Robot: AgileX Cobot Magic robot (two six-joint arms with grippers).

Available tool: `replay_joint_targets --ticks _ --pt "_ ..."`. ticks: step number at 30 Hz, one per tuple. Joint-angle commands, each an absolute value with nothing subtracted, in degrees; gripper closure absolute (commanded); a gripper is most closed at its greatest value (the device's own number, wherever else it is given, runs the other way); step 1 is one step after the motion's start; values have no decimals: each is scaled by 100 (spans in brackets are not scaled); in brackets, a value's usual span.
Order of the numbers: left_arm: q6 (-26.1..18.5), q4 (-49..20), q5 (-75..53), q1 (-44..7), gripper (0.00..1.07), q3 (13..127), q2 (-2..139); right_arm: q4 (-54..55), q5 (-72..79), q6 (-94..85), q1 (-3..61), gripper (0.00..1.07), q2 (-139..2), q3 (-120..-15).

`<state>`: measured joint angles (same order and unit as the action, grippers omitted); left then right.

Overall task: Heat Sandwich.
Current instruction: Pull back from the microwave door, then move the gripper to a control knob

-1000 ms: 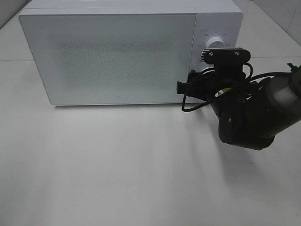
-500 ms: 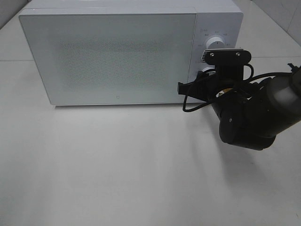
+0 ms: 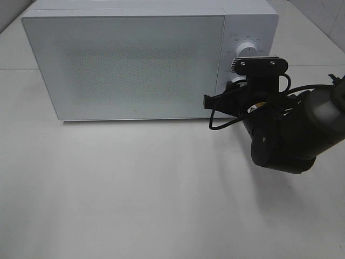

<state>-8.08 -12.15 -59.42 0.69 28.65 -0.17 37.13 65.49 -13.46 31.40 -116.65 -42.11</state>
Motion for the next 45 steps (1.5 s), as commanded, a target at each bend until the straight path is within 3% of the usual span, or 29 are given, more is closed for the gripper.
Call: replay_joint_targets --ticks 1,23,30,45 --pt "-785 -1249 -5850 92 3 2871 -143 3627 6807 -1261 3123 100 -11597 -4269" --pt "-785 -1249 -5850 92 3 2871 -143 3060 7546 3604 3123 100 -11597 -4269" --pt "-785 -1249 -5850 92 3 2871 -143 3071 7666 5563 3123 100 -11597 -4269" --pt "-785 -1249 -5850 92 3 2871 -143 3346 7832 8050 3117 100 -11597 -4269"
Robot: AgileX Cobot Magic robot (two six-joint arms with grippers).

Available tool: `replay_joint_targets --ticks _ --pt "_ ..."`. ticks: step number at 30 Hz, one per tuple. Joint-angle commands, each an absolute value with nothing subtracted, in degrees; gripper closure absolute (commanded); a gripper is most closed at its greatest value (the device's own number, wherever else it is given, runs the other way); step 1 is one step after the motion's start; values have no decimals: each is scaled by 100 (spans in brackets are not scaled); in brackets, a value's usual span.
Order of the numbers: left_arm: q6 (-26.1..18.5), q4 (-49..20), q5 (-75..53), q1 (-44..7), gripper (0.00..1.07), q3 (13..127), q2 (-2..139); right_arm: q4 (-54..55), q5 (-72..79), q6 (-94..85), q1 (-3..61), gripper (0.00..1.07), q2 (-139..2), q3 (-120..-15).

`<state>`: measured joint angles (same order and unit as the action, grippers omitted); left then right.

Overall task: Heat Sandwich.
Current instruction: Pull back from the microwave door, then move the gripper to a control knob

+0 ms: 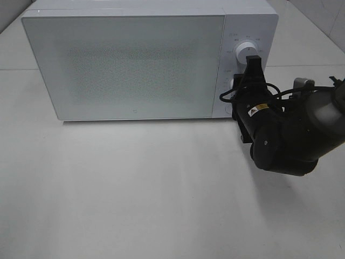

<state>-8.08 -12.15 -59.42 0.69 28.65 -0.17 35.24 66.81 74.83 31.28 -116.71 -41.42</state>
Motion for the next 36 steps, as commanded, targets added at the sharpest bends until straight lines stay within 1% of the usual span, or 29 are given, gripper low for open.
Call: replay_joint_targets --ticks 1,2,5,9,31,36 --pt "-785 -1249 -5850 92 3 2871 -143 3386 7832 8251 3117 100 -11597 -4269" --pt "-785 -1249 -5850 92 3 2871 -143 3386 7832 8251 3117 100 -11597 -4269" --pt "-785 -1249 -5850 92 3 2871 -143 3495 7832 9081 3117 101 -11597 -4269" --pt "-785 -1249 -5850 92 3 2871 -143 3529 7832 9374 3117 100 -11597 -4269" --pt "-785 -1249 -5850 92 3 2871 -143 3501 7832 9219 3117 99 -11597 -4269" --pt "-785 -1249 -5850 92 3 2871 -143 3409 7832 9219 3117 96 -11597 -4269"
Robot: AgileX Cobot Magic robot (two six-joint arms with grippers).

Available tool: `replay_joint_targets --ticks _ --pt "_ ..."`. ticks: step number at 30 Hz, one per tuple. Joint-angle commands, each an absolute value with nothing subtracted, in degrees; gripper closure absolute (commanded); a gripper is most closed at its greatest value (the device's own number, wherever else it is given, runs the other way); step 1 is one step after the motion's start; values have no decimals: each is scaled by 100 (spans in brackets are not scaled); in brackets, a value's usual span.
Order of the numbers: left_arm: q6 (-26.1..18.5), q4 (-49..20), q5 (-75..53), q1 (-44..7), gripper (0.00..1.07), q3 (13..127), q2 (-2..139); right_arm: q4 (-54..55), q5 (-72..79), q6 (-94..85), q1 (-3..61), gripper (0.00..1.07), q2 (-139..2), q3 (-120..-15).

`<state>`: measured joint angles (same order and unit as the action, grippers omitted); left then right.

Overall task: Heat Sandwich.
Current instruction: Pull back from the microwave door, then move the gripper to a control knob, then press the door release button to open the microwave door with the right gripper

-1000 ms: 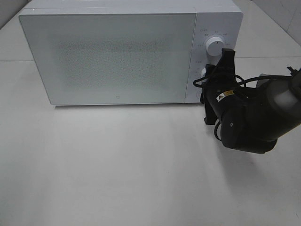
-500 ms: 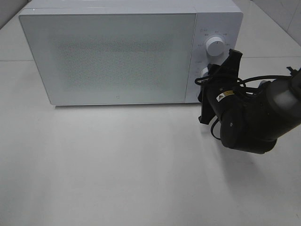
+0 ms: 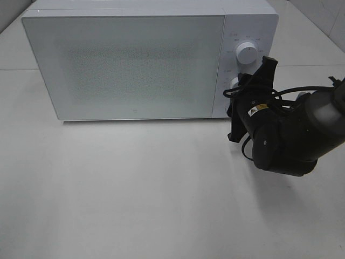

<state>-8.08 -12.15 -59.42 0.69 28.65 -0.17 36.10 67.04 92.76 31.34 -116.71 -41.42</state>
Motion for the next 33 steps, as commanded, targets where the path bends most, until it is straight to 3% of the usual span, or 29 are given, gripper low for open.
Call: replay_joint_targets --ticks 1,6,7,9,11,12,14,33 --pt "-785 -1249 -5850 92 3 2871 -143 3386 7832 9202 3117 94 -11597 -4269" --pt "-785 -1249 -5850 92 3 2871 -143 3380 7832 9087 3117 75 -11597 -4269" --pt "-785 -1249 -5850 92 3 2871 -143 3386 7827 9058 3117 62 -11597 -4269" --pt "-785 -1249 -5850 92 3 2871 -143 3386 7827 8950 3117 47 -11597 -4269" --pt "-785 -1249 -5850 92 3 2871 -143 3386 7827 8950 3117 42 -11597 -4269" --pt "-785 -1249 -5850 92 3 2871 -143 3380 7827 8961 3117 31 -11597 -4269" --pt "-785 -1249 -5850 92 3 2871 -143 3380 7827 8967 3117 24 -11597 -4269" --pt "-785 -1249 -5850 92 3 2871 -143 3071 7786 9007 3123 30 -11528 -3976"
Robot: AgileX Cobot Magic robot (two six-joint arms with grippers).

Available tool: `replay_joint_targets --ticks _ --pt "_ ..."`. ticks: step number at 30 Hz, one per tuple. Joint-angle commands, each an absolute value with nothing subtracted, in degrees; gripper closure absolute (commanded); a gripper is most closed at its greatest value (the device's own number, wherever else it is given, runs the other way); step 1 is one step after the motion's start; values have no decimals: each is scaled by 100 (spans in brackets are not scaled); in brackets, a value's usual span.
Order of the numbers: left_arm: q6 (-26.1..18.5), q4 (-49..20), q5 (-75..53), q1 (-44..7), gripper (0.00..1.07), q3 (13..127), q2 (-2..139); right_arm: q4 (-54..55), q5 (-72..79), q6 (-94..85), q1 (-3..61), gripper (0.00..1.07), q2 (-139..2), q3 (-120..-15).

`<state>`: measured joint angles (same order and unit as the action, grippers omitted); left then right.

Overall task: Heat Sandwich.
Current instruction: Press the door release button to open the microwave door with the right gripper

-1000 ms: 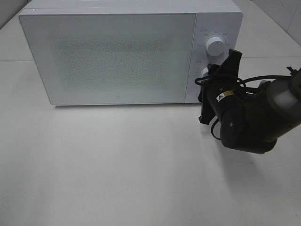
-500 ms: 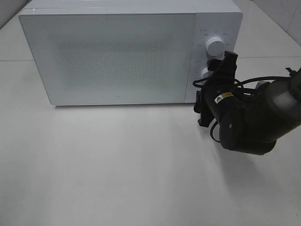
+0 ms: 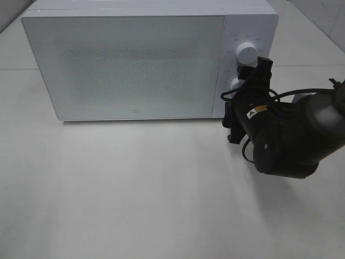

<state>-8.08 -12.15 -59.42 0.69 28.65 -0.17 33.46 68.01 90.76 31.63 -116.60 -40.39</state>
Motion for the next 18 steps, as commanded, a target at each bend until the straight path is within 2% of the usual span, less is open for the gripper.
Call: replay_joint_targets --ticks 1,18 --pt "-785 -1249 -5850 92 3 2871 -143 3008 7786 9001 3123 31 -11488 -3925" --pt "-785 -1249 -5850 92 3 2871 -143 2080 6526 8445 3123 31 -10714 -3037"
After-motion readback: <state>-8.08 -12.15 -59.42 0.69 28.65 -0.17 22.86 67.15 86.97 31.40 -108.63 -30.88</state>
